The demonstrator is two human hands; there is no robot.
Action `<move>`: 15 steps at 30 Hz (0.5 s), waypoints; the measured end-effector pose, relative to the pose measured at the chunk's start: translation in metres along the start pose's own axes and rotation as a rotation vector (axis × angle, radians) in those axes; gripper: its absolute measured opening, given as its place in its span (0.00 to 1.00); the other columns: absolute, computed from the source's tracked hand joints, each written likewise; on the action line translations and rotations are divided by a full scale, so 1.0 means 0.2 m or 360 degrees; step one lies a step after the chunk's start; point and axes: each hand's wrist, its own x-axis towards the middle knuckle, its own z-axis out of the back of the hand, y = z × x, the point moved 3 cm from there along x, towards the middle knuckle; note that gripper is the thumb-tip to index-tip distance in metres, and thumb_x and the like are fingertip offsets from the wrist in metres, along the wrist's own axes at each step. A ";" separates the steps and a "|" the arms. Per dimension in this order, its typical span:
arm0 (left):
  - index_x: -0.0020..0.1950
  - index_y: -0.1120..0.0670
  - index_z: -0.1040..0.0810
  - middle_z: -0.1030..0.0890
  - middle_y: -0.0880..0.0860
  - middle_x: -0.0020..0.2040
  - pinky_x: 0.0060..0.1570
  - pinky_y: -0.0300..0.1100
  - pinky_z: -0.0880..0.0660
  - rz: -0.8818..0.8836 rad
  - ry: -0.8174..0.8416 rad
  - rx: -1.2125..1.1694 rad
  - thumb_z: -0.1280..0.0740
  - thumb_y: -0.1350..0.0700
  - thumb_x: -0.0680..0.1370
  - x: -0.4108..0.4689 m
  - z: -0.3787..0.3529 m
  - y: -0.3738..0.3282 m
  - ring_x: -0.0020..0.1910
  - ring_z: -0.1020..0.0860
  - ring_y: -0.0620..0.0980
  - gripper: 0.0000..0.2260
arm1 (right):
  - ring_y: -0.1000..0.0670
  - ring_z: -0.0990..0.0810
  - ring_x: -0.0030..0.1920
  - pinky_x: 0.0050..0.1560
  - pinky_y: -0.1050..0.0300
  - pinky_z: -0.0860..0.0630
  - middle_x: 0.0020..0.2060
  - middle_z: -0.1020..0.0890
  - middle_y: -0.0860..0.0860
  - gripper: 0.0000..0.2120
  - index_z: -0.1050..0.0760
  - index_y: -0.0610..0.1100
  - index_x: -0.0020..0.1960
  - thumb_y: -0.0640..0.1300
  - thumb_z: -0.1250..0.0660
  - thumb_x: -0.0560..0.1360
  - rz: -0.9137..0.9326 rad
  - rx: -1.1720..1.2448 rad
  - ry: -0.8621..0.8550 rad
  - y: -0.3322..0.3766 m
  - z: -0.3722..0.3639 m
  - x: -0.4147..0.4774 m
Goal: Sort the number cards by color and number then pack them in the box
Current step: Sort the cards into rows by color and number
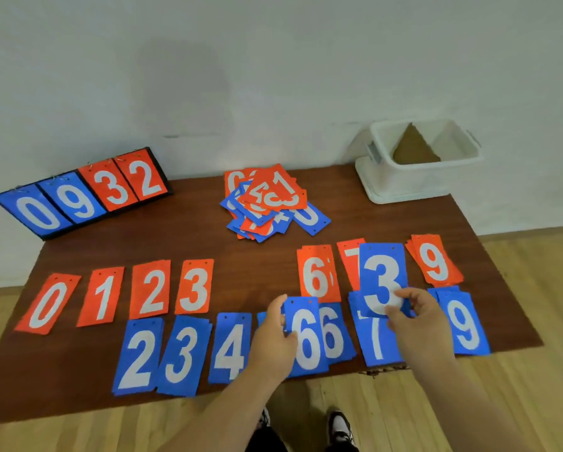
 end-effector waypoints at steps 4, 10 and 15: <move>0.81 0.40 0.44 0.22 0.51 0.55 0.37 0.37 0.28 -0.0046 0.0134 0.0142 0.36 0.60 0.82 0.02 -0.19 0.02 0.49 0.19 0.50 0.32 | 0.35 0.16 0.41 0.36 0.40 0.18 0.53 0.21 0.61 0.10 0.26 0.56 0.51 0.41 0.31 0.80 -0.0168 0.0021 -0.0044 -0.17 0.11 -0.02; 0.83 0.44 0.46 0.24 0.46 0.41 0.28 0.34 0.35 -0.0109 0.0114 0.0335 0.37 0.60 0.83 0.04 -0.35 0.01 0.32 0.26 0.45 0.32 | 0.38 0.15 0.45 0.39 0.40 0.17 0.49 0.21 0.66 0.10 0.26 0.59 0.51 0.43 0.30 0.79 -0.0232 -0.0024 0.0032 -0.29 0.19 -0.05; 0.83 0.46 0.45 0.21 0.50 0.53 0.33 0.33 0.31 -0.0157 -0.0080 0.0594 0.36 0.60 0.82 0.11 -0.44 0.03 0.38 0.25 0.44 0.32 | 0.46 0.15 0.41 0.29 0.56 0.20 0.53 0.22 0.64 0.09 0.27 0.56 0.52 0.43 0.31 0.80 -0.0196 -0.0069 0.0154 -0.33 0.23 0.01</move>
